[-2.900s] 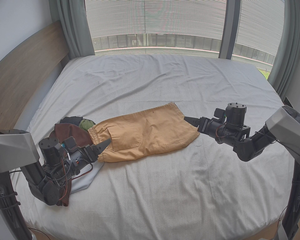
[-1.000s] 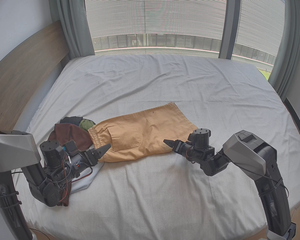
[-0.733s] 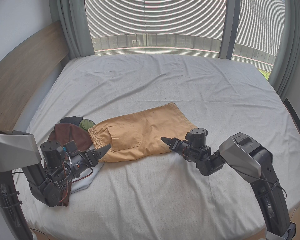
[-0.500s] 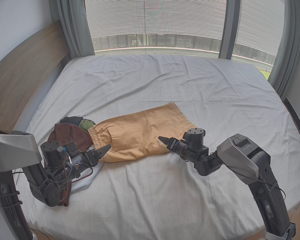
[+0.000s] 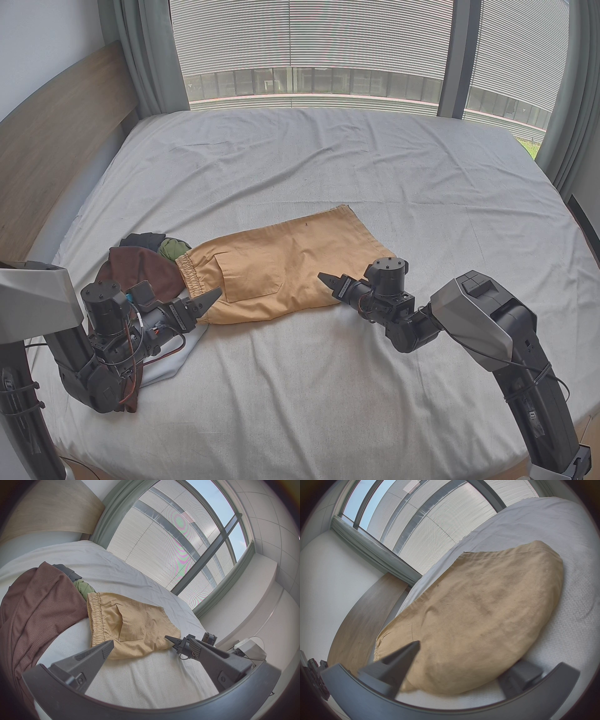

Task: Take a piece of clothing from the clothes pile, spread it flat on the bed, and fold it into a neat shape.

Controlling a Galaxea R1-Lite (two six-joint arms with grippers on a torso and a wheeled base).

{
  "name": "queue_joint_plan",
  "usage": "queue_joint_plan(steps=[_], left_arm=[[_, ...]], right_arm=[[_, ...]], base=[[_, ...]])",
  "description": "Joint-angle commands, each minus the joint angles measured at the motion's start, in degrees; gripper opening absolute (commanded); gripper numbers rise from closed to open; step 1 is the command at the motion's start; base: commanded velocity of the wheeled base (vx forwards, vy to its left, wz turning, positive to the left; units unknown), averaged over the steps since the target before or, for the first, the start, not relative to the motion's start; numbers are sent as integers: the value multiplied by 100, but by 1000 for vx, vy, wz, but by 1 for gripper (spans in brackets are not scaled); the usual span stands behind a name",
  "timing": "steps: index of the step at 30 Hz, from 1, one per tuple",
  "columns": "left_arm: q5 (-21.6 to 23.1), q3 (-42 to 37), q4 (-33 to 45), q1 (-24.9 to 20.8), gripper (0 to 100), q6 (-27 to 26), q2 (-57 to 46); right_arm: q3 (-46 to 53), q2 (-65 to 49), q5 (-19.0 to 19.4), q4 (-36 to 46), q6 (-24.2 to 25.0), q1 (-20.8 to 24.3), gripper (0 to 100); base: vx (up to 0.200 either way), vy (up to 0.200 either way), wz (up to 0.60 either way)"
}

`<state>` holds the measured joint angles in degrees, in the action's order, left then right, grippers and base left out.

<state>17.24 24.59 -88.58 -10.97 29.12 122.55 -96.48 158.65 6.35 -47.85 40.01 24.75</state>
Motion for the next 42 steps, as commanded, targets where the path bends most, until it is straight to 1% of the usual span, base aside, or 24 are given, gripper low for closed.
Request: queue_joint_plan(steps=[1, 10, 14, 16, 19, 22, 25, 28, 35, 36, 37, 41, 42], left_arm=[[-1, 2, -2, -1, 100, 6, 14], [-10, 11, -2, -1, 100, 23, 32], [-10, 20, -2, 25, 100, 23, 41], [-10, 20, -2, 69, 100, 23, 41], [8, 28, -2, 139, 100, 32, 58], [8, 28, -2, 139, 100, 32, 85], [8, 28, -2, 139, 100, 32, 93], [8, 28, -2, 139, 100, 32, 93], [8, 37, -2, 139, 100, 23, 93], [8, 28, -2, 139, 100, 23, 93], [8, 37, -2, 148, 100, 23, 102], [8, 37, -2, 148, 100, 23, 93], [8, 37, -2, 174, 100, 23, 93]], right_arm=[[59, -18, -2, -14, -2, -5, 0], [753, -475, -11, -322, -46, -40, 0], [1157, -704, -11, -427, -336, -58, 0], [1272, -748, -20, -471, -389, -66, 0], [1755, -967, -29, -541, -477, -75, 0], [2107, -1099, -161, -568, -705, -128, 0], [2537, -1240, -204, -708, -881, -163, 0], [2898, -1363, -204, -884, -898, -198, 0], [4093, -1627, -204, -1587, -934, -269, 0], [4111, -1627, -204, -1596, -934, -269, 0], [4401, -1706, -204, -1754, -1021, -269, 0], [4735, -1785, -196, -1939, -1039, -269, 0], [4972, -1846, -196, -2053, -1048, -269, 0]], base=[[0, 0, 0], [0, 0, 0], [0, 0, 0], [0, 0, 0], [0, 0, 0], [0, 0, 0], [0, 0, 0], [0, 0, 0], [0, 0, 0], [0, 0, 0], [0, 0, 0], [0, 0, 0], [0, 0, 0]])
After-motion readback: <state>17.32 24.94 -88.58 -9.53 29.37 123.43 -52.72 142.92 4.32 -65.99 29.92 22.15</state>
